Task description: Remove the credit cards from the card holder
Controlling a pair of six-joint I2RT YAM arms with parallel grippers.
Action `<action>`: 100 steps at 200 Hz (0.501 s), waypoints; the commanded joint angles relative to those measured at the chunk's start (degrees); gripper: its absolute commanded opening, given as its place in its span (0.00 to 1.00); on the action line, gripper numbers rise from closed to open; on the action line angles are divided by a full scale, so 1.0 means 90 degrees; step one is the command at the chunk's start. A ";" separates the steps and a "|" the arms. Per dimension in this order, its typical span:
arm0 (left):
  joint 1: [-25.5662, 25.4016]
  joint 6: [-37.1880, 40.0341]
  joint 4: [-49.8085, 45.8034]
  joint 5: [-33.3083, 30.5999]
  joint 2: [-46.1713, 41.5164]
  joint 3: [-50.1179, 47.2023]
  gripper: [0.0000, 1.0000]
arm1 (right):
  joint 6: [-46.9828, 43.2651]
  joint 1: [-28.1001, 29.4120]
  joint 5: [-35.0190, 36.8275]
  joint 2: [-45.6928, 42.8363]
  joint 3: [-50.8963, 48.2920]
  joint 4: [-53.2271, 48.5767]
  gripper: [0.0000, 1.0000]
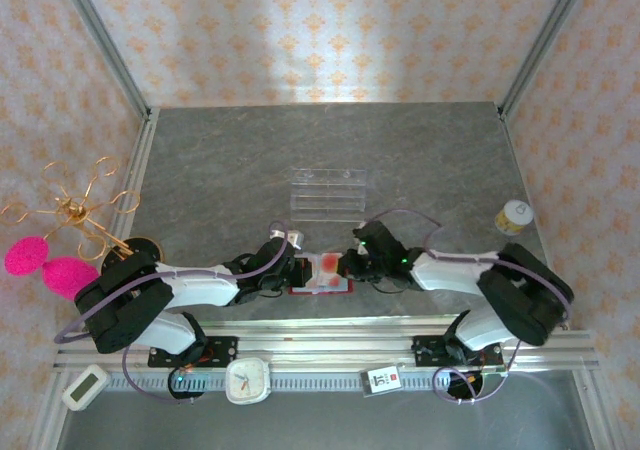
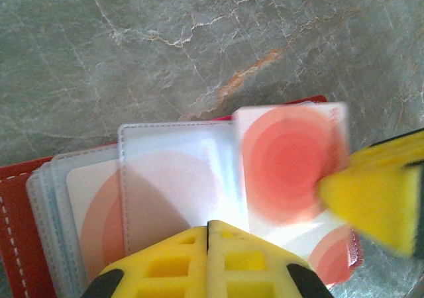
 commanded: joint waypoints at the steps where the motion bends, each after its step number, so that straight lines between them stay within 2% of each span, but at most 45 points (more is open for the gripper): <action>1: -0.0032 -0.0025 -0.0530 -0.0201 -0.0156 0.0040 0.00 | -0.0154 -0.0197 0.0403 -0.0726 -0.0216 -0.0644 0.00; 19: 0.0026 -0.0027 -0.0428 -0.0246 -0.0477 0.0210 0.00 | -0.0476 -0.0207 0.0441 -0.1380 -0.0076 -0.0791 0.00; 41: 0.0216 -0.0008 0.0003 -0.0195 -0.1124 0.0300 0.19 | -0.0735 -0.0232 0.0487 -0.2072 0.0070 -0.0606 0.00; 62: 0.0526 -0.0004 0.0579 0.0201 -0.1635 0.0245 0.37 | -0.0701 -0.0276 0.0375 -0.2602 0.0025 0.0116 0.00; 100: 0.0827 -0.0397 0.1994 0.0854 -0.2237 -0.0207 0.61 | -0.0511 -0.0276 0.0184 -0.2989 0.0017 0.1293 0.00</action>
